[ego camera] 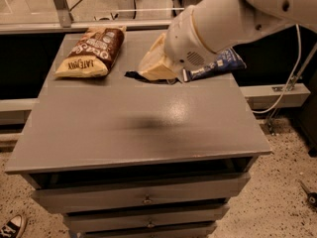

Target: Move rxbar blueberry near blue chip bag

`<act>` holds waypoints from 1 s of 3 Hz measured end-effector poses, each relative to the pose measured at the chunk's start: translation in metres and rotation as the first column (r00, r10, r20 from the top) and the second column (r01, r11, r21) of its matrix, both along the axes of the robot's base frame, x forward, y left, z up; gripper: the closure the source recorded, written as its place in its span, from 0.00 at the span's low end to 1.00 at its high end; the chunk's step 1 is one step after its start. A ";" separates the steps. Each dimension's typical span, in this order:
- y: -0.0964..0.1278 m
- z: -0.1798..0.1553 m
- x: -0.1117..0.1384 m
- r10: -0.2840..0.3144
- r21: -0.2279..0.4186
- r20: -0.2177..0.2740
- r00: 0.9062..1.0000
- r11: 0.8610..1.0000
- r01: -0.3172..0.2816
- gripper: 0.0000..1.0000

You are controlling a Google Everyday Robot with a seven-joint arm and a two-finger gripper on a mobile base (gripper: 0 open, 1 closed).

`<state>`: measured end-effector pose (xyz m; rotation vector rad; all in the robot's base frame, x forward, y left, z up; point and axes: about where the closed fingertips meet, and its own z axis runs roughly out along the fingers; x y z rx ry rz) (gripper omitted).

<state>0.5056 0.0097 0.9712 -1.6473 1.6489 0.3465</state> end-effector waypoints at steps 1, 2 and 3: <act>-0.042 -0.026 0.024 0.020 -0.024 0.067 0.998 1.000 -0.018 1.00; -0.080 -0.058 0.051 0.071 -0.067 0.099 0.993 0.996 -0.064 1.00; -0.107 -0.091 0.073 0.131 -0.106 0.087 0.988 0.987 -0.122 1.00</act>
Offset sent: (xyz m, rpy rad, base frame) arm 0.0878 -0.1359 -0.1077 -0.1245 -0.1265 0.1508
